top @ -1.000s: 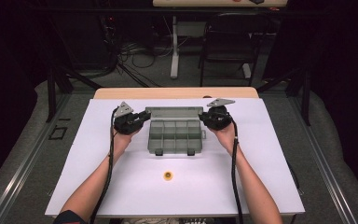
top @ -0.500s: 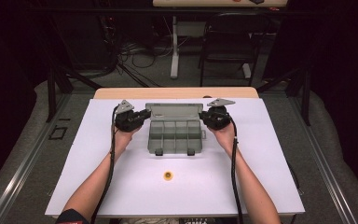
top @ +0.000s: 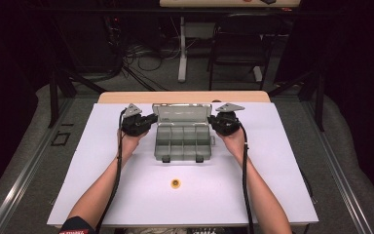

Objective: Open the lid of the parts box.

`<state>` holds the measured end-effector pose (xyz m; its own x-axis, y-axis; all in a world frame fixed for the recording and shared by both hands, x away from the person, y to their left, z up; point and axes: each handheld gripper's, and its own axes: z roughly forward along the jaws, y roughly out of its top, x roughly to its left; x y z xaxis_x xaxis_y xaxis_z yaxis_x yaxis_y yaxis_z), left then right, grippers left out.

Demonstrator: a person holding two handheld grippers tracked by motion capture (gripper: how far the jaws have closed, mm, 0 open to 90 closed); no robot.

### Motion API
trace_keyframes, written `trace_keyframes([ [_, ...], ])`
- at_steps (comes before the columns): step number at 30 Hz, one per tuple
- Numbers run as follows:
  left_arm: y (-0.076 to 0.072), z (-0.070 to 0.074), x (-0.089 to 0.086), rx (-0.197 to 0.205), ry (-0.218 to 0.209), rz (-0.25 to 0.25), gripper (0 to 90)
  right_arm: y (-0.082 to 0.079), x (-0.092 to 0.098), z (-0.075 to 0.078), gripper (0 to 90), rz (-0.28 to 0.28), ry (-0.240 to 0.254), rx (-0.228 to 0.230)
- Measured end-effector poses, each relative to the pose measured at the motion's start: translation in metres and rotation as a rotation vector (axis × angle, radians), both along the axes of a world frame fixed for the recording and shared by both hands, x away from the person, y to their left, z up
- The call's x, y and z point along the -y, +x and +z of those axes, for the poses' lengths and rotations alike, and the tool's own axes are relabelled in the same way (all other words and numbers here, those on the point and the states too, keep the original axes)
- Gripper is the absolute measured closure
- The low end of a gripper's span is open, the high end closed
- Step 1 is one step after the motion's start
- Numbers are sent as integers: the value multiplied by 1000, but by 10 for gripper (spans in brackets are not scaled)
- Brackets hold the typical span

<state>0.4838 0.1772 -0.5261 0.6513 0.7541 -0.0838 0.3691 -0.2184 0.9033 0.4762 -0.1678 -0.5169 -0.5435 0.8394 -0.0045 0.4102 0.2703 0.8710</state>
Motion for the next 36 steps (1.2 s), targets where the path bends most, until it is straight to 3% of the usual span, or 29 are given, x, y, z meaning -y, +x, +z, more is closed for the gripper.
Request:
trace_keyframes([
  [4,3,-3,6,-35,43,33,815,2,-3,-4,823,-23,-15,-5],
  [8,8,-8,5,-58,30,39,824,6,-4,-10,828,-36,-22,-20],
  [15,11,-7,9,-72,78,49,832,10,-4,-17,828,-42,-25,-42],
  [28,16,-6,10,-105,103,38,832,12,-5,-22,818,-41,-41,-52],
  [36,18,-8,11,-106,106,42,833,14,-5,-23,813,-37,-32,-55],
])
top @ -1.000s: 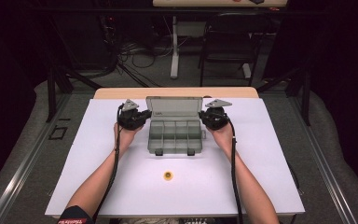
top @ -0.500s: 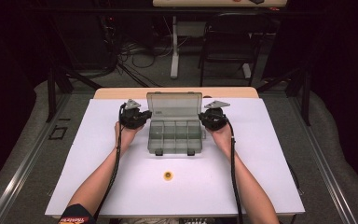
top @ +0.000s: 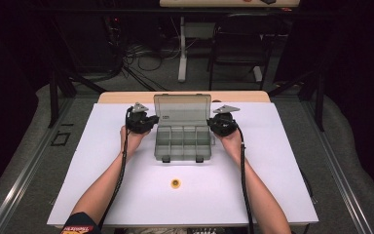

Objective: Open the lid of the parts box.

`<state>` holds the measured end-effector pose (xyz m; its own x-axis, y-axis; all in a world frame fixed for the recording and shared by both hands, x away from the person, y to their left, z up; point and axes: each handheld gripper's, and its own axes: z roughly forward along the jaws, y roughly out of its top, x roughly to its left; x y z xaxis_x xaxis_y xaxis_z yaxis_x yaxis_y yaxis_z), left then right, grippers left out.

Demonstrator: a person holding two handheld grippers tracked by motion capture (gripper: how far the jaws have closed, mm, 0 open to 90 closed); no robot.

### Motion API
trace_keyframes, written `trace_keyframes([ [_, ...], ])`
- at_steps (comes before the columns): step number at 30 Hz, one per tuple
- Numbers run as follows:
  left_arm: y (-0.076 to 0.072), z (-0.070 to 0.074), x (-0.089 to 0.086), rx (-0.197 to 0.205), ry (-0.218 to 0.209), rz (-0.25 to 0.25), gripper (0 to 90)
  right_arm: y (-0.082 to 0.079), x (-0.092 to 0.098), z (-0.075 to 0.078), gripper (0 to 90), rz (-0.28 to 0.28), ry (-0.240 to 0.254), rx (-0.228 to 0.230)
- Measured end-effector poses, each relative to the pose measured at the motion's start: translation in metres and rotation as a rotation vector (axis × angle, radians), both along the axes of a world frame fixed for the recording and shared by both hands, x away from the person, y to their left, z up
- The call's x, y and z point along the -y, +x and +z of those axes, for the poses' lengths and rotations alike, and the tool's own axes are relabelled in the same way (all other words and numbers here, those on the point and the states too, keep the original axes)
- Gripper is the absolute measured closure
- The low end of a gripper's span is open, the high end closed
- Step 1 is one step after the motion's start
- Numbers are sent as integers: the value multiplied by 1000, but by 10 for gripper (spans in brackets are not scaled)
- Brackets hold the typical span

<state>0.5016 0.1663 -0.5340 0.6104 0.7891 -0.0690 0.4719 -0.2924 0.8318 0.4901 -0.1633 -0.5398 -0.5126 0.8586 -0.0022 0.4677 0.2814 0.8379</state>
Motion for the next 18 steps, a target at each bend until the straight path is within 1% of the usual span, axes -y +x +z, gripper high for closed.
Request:
trace_keyframes([
  [2,1,-1,0,3,6,-1,832,0,0,0,809,-1,1,0],
  [6,2,-2,0,-5,1,-1,829,1,0,0,805,-2,-1,1],
  [10,3,-2,1,-8,22,-3,824,1,1,-1,797,-1,2,0],
  [18,5,-6,3,-24,33,1,812,2,2,-1,764,-5,8,1],
])
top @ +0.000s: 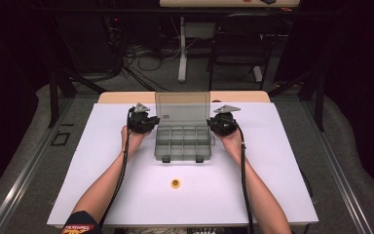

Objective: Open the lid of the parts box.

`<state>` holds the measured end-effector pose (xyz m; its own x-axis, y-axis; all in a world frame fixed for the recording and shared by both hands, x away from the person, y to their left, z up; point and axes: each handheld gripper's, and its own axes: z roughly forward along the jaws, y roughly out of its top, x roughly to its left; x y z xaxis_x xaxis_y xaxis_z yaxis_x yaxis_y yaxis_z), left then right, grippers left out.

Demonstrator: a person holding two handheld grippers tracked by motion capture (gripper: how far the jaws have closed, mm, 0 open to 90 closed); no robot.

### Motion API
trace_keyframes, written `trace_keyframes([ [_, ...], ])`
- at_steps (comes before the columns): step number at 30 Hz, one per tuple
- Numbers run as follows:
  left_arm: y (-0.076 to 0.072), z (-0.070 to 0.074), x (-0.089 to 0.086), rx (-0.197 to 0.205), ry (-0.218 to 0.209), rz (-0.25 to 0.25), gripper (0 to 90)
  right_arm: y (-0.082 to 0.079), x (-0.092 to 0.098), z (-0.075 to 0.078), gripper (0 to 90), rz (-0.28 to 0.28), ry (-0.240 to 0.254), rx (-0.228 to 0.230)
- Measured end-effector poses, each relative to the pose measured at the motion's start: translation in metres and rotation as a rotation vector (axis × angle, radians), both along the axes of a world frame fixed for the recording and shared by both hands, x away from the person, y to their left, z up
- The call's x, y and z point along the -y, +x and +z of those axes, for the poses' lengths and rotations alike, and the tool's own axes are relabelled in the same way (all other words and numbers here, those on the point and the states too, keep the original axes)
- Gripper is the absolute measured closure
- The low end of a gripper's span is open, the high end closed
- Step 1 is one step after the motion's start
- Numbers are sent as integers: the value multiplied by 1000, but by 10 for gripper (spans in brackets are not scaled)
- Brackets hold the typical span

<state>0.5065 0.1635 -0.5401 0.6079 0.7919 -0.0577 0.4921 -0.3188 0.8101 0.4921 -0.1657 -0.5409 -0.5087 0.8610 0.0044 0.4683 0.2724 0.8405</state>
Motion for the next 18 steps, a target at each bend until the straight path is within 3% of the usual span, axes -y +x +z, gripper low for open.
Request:
trace_keyframes([
  [18,2,-5,2,-8,-1,5,790,2,3,-1,694,-18,21,-9],
])
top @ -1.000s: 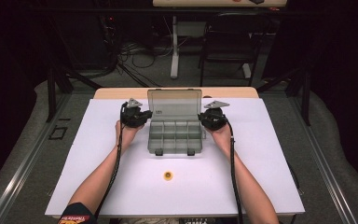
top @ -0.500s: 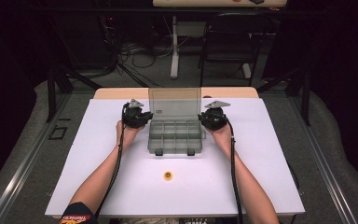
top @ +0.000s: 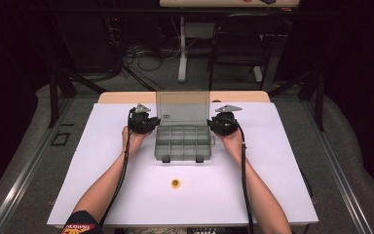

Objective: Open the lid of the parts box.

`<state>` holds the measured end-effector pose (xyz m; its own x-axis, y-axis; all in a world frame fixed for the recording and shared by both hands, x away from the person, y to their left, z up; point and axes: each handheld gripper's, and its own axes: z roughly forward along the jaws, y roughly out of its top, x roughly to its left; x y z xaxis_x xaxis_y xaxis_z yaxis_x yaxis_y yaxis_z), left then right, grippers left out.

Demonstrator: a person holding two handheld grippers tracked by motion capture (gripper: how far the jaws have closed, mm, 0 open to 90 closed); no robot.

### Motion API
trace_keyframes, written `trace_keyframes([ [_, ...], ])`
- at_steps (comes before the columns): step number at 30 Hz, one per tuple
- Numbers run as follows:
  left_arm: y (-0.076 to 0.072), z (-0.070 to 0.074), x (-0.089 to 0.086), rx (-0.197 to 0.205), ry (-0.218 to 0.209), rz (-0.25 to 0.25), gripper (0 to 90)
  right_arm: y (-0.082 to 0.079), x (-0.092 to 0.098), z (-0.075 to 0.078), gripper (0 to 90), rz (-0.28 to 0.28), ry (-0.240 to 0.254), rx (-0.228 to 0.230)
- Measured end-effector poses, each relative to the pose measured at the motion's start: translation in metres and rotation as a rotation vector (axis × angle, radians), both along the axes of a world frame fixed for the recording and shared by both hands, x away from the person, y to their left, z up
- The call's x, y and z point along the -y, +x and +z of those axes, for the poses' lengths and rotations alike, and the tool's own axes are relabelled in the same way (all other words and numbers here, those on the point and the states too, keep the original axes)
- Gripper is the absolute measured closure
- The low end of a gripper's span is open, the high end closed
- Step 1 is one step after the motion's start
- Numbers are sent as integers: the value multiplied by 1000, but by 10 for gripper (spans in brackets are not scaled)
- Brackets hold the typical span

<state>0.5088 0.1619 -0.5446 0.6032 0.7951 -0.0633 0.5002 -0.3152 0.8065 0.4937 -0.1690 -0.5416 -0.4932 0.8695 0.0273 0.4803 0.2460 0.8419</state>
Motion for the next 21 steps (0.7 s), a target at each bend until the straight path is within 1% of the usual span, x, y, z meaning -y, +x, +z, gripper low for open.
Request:
trace_keyframes([
  [3,0,0,0,0,0,3,787,0,0,0,690,-2,-1,-1],
  [6,0,-1,1,1,9,6,781,0,1,1,669,-5,-1,-2],
  [8,1,-2,1,3,12,3,766,-1,1,1,655,-1,2,-2],
  [12,2,-3,0,0,0,11,736,-1,2,2,646,-5,3,1],
  [14,2,-3,-1,0,3,17,718,-1,2,2,638,-5,4,2],
  [16,2,-3,-3,0,1,18,667,-1,3,3,623,-5,8,2],
  [17,2,-2,-4,6,0,28,637,-1,3,4,604,-5,9,4],
  [18,2,-2,-5,6,-7,32,571,-2,3,5,583,-5,10,3],
  [20,2,-1,-7,1,-12,34,505,-3,4,7,545,5,4,5],
  [21,2,0,-8,-1,-16,47,450,-4,5,8,511,10,7,8],
])
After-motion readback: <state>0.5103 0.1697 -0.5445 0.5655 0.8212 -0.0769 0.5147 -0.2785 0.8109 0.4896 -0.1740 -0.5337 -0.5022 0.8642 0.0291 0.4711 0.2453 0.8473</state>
